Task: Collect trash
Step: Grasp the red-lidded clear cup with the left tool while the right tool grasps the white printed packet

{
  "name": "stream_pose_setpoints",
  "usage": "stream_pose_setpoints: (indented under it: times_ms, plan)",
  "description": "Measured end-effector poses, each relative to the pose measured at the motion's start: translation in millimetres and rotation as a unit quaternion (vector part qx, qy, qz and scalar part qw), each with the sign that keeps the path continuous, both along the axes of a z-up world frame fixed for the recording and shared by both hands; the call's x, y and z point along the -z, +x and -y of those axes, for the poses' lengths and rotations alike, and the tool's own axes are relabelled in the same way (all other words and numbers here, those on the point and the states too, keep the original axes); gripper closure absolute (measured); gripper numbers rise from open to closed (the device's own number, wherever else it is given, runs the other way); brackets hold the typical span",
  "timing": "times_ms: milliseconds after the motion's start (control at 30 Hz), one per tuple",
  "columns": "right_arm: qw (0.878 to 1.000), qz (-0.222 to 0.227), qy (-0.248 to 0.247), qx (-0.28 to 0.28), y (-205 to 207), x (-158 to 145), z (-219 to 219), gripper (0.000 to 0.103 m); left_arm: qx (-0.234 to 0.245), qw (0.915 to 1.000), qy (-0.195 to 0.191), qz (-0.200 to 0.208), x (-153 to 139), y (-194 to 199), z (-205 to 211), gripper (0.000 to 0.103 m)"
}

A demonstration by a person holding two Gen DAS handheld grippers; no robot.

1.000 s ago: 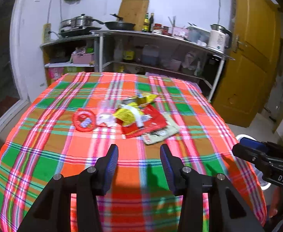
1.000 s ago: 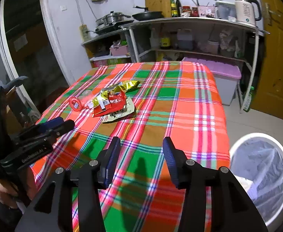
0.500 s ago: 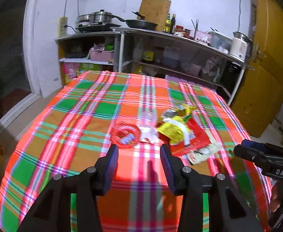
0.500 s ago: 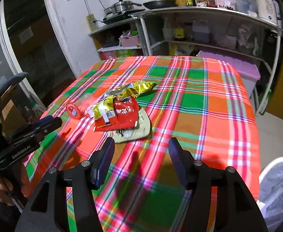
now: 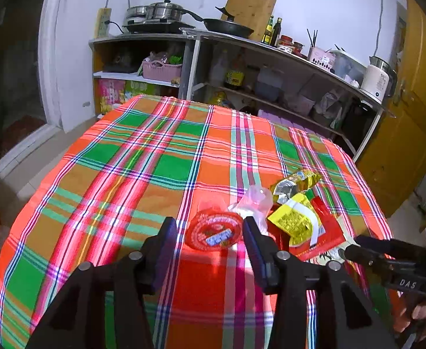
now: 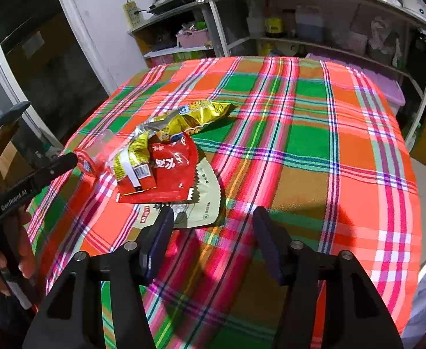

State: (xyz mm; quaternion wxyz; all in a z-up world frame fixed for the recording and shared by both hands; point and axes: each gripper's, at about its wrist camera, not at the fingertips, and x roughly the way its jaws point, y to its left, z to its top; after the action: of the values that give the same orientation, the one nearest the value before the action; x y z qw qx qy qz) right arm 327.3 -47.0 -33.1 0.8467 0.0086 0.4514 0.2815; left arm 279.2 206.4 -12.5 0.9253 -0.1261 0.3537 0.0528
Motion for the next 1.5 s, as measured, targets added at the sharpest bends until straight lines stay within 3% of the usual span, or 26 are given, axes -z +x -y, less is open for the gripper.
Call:
stream_pose_setpoints:
  times_ms: [67, 333, 633, 900, 1067, 1333, 1433, 1500]
  plan:
    - [1.0, -0.002, 0.001, -0.002, 3.3, 1.3, -0.4, 0.054, -0.002, 1.0, -0.001, -0.002, 1.9, 5.0, -0.4, 0.055]
    - [1.0, -0.006, 0.004, -0.014, 6.2, 3.7, -9.0, 0.094, -0.017, 0.9996, -0.002, -0.023, 14.7, 17.1, -2.4, 0.055]
    - [1.0, -0.002, 0.019, -0.013, -4.1, -0.2, -2.9, 0.097, -0.013, 0.9997, -0.016, -0.016, 9.1, 19.4, -2.2, 0.055]
    - [1.0, -0.006, 0.026, -0.014, -10.1, 2.2, 1.9, 0.097, -0.043, 0.9975, -0.047, -0.032, 9.7, 41.1, -9.0, 0.055]
    - [0.999, -0.009, 0.032, -0.014, -10.5, 3.3, 5.5, 0.097, -0.053, 0.9974, -0.047, -0.01, -1.0, 44.0, -9.3, 0.053]
    - [0.999, -0.011, 0.038, -0.013, -12.2, 2.4, 8.8, 0.097, -0.075, 0.9927, -0.062, -0.071, 24.1, 70.3, -13.4, 0.052]
    - [0.999, -0.008, 0.035, -0.014, -14.5, 1.8, 10.3, 0.097, -0.071, 0.9931, -0.05, -0.079, 30.7, 66.2, -8.5, 0.052]
    - [0.999, -0.008, 0.037, -0.014, -15.6, 2.2, 11.2, 0.097, -0.067, 0.9935, -0.045, -0.08, 31.0, 61.9, -5.7, 0.06]
